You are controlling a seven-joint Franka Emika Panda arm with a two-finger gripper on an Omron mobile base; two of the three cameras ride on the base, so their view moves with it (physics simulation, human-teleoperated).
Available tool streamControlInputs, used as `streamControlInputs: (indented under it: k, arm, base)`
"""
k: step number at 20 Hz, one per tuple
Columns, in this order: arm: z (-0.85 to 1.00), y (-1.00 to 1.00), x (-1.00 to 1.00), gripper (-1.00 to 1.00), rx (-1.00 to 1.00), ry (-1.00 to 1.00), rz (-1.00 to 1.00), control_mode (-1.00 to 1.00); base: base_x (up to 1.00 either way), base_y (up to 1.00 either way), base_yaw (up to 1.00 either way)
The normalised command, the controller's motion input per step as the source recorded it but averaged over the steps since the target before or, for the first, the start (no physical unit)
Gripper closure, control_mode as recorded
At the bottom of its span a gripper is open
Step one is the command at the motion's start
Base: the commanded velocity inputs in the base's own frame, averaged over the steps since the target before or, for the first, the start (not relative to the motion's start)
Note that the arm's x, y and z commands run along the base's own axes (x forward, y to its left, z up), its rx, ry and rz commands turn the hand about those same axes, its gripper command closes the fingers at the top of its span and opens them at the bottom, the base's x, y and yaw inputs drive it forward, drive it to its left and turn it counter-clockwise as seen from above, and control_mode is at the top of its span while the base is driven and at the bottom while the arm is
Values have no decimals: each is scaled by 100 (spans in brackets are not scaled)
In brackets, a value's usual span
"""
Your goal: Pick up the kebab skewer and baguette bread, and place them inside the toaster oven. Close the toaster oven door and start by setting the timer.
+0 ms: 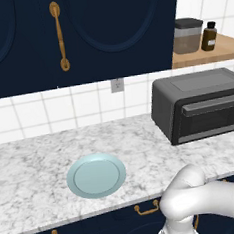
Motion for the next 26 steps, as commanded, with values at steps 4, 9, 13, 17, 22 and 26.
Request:
streamControlInputs:
  k: [4, 9, 13, 17, 22, 26]
  arm:
    - [-1, 0, 0, -100, 0, 0, 0, -100]
    - [-1, 0, 0, -100, 0, 0, 0, -100]
    - [-2, 0, 0, -100, 0, 0, 0, -100]
    - [-1, 0, 0, -100, 0, 0, 0, -100]
    - [-3, 0, 0, -100, 0, 0, 0, -100]
    - [-4, 0, 0, -100, 0, 0, 0, -100]
  base:
    - [0, 0, 0]
    - [0, 0, 0]
    - [0, 0, 0]
    - [0, 0, 0]
    - [0, 0, 0]
    - [0, 0, 0]
